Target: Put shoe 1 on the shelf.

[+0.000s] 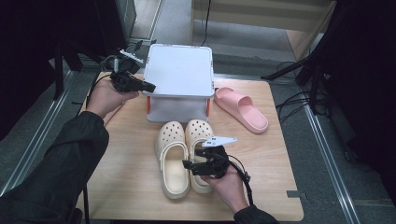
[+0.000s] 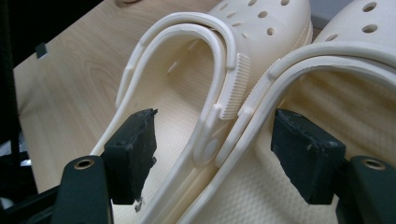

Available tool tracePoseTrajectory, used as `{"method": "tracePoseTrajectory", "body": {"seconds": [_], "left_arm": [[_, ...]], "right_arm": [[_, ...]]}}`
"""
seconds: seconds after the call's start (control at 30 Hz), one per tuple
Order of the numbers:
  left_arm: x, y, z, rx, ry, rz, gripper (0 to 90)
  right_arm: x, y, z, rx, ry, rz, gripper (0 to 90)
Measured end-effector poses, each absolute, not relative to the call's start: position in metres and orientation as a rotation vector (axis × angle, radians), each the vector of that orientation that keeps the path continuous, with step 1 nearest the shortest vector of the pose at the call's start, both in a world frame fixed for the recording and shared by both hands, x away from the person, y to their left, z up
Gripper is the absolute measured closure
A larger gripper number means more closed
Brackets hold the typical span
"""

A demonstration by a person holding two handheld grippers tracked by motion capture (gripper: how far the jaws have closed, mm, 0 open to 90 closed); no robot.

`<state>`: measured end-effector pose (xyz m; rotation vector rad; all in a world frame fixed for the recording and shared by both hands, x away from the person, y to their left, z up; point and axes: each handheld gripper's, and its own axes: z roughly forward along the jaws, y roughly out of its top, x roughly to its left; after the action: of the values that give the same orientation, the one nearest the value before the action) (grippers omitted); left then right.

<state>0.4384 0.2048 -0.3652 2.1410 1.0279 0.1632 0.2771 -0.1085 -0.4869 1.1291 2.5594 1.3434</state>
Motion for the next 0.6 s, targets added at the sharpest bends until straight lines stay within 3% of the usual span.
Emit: {"method": "tracePoseTrajectory", "body": {"seconds": [0.37,0.6], "left_arm": [[0.447,0.207,-0.37,2.147,1.031,0.169,84.6],[0.445,0.206,-0.37,2.166,1.018,0.189,86.3]], "right_arm": [[0.29,-0.087,-0.501,1.196,2.544,1.229,31.8],[0.294,-0.08,-0.505,1.25,2.525,1.17,37.8]]}}
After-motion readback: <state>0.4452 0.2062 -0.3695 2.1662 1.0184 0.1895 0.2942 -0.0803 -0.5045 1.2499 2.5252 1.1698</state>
